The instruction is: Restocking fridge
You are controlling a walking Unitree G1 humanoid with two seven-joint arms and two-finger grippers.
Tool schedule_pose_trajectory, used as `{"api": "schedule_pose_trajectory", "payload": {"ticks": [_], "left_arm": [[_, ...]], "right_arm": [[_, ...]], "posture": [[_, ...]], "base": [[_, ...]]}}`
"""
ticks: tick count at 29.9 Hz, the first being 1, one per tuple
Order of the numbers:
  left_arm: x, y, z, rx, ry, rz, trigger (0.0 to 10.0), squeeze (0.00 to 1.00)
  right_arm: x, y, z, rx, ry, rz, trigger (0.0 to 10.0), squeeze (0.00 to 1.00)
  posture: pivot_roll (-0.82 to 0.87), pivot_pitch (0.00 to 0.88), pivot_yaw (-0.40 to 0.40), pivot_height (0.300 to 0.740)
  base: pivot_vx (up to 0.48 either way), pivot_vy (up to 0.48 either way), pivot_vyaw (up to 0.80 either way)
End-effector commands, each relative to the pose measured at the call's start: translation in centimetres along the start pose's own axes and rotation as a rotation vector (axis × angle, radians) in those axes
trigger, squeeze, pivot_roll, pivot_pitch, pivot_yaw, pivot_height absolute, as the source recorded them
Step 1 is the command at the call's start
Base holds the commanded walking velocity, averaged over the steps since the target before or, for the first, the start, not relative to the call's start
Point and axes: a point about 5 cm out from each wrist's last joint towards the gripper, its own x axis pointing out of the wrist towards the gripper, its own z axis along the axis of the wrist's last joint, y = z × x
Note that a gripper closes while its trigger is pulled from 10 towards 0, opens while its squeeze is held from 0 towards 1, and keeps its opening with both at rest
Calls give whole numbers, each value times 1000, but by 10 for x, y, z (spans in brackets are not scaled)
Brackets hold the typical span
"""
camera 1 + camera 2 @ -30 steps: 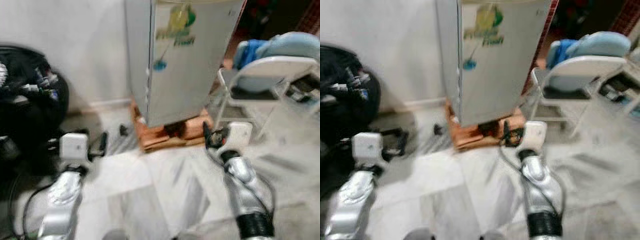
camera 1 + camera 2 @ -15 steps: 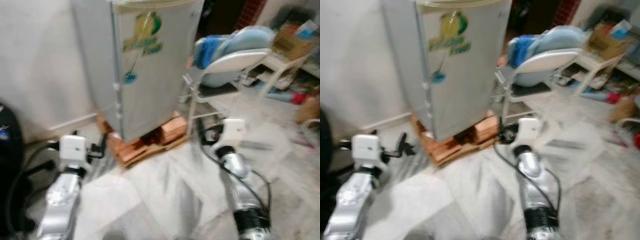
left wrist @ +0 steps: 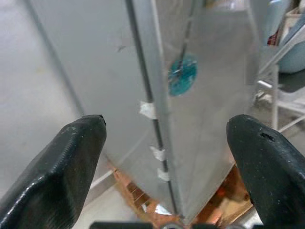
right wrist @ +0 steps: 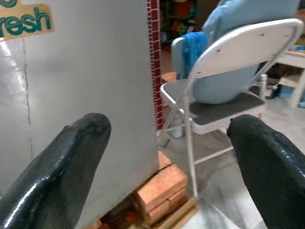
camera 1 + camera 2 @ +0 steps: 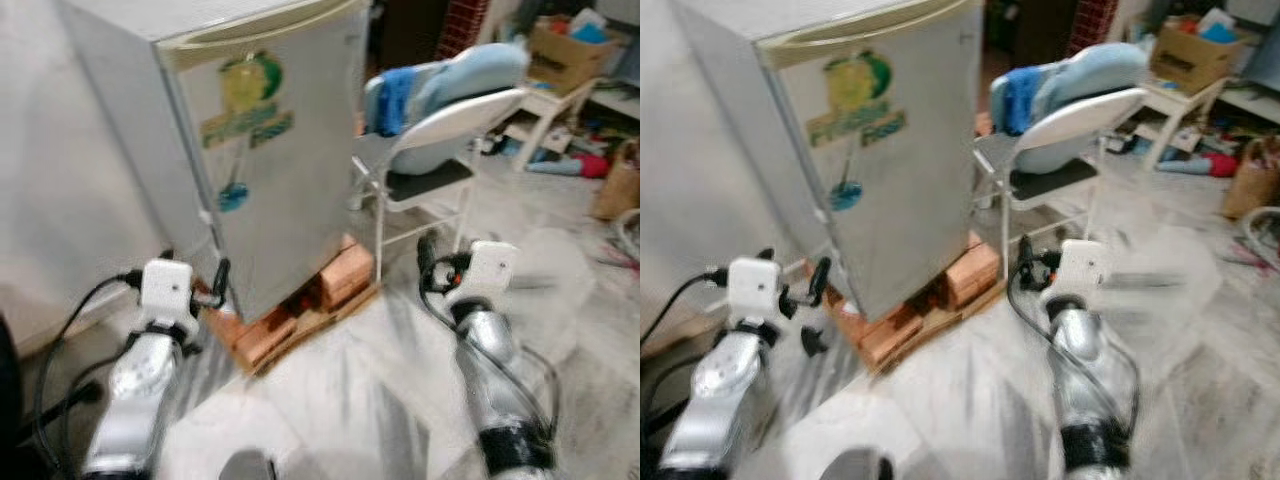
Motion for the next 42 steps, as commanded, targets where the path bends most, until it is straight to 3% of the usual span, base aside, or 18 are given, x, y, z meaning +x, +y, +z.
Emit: {"api": "schedule_pose_trajectory", "payload": {"ticks": [1, 8, 20, 25, 42], "left_arm": [[1, -6, -3, -20, 20, -3, 10000, 0], [-3, -8, -7, -22, 26, 14, 10000, 0], [-4, 3, -9, 24, 24, 22, 10000, 0], [-3, -3, -6, 22, 8, -9, 10000, 0], [-4, -6, -9, -18, -18, 2, 10000, 0]], "right_arm": [[-4, -14, 1, -18, 3, -38, 10000, 0], [1, -14, 4, -21, 0, -11, 10000, 0], [5, -6, 4, -20, 14, 7, 10000, 0], [6, -9, 5, -4, 27, 2, 10000, 0], [4, -7, 3, 16, 41, 28, 10000, 0]], "posture": [[28, 0, -21, 740], [50, 0, -48, 740], [56, 0, -65, 740], [55, 0, -64, 740], [59, 0, -77, 740]], "base": [[0, 480, -800], [0, 480, -135], [0, 480, 0], [0, 464, 0], [0, 407, -789]]}}
